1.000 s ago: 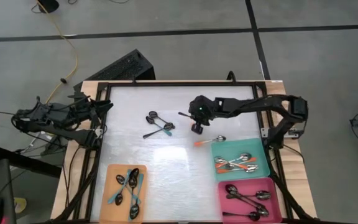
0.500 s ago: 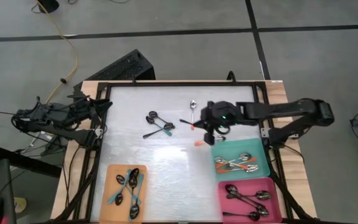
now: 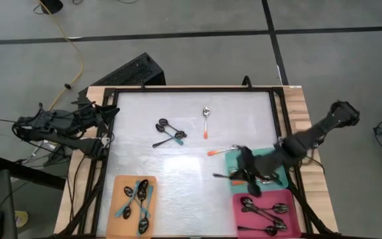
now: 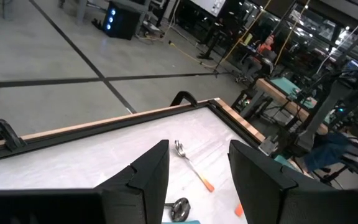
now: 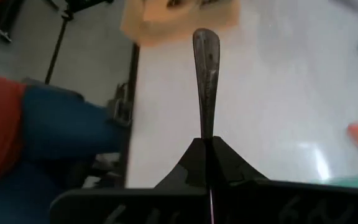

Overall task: Sort silverware by color (type)
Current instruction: Put the black spoon into the pink bin

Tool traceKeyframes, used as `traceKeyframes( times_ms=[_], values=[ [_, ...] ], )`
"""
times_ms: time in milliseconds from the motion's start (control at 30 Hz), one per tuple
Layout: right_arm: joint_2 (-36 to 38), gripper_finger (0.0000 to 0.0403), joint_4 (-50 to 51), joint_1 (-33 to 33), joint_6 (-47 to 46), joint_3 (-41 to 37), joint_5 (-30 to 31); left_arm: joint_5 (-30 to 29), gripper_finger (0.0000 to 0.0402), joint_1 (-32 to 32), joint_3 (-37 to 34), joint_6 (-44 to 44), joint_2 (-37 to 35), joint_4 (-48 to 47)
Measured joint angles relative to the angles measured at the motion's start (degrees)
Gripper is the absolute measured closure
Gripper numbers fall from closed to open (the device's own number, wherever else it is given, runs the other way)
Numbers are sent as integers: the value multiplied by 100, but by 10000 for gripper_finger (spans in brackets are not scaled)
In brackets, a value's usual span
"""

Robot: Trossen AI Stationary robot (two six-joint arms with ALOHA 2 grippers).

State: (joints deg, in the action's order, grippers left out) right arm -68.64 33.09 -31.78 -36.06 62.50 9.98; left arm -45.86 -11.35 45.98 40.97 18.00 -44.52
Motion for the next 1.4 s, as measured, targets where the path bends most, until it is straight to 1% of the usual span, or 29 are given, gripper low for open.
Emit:
traceKeyframes(
  times_ms=[100, 233, 300, 500, 567, 667, 767, 933, 1233, 1400],
  values=[
    [-38, 396, 229, -667, -916, 2, 457, -1, 251, 0, 0, 0, -1, -3],
    [-95, 396, 784, -1479, -2208, 0, 1068, -2, 251, 0, 0, 0, -1, -9],
    [-169, 396, 1089, -1807, -2934, 2, 1258, -3, 251, 0, 0, 0, -2, -23],
    [-607, 396, 2045, -2638, -4848, 0, 1241, -3, 251, 0, 0, -2, -2, -23],
    [-802, 396, 2258, -2845, -5335, -2, 1055, -3, 251, 0, 0, -1, 0, -23],
    [-1078, 396, 2296, -3079, -5895, -2, 864, -3, 251, 0, 0, -2, 0, -23],
    [-1389, 396, 2230, -3278, -6257, -2, 808, -62, 251, 0, 0, -4, -2, -25],
    [-1873, 396, 1831, -3433, -6466, -2, 793, -273, 251, 0, 0, -6, -1, -21],
    [-2593, 396, 1230, -3453, -6442, -1, 781, -305, 251, 0, 0, -4, -2, -21],
    [-2826, 396, 973, -3453, -6091, 0, 780, -345, 251, 0, -57, 0, -2, -17]
  ],
)
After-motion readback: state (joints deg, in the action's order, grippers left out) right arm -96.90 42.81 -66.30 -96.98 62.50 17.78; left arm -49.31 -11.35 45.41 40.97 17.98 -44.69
